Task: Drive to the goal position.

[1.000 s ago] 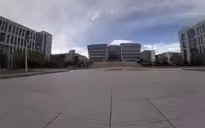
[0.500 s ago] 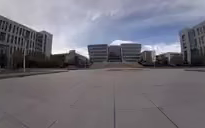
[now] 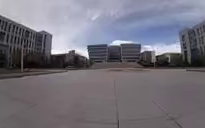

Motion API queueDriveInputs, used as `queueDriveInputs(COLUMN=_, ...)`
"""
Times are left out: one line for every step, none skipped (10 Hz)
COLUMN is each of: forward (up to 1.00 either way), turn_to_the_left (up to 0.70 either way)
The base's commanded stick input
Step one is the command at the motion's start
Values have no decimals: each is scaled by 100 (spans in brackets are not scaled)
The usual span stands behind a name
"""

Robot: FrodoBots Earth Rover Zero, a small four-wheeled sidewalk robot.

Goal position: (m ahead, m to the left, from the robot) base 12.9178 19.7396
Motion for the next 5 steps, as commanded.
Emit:
queueDriveInputs(forward=70, turn_to_the_left=0)
queueDriveInputs(forward=70, turn_to_the_left=0)
queueDriveInputs(forward=70, turn_to_the_left=0)
queueDriveInputs(forward=70, turn_to_the_left=0)
queueDriveInputs(forward=70, turn_to_the_left=0)
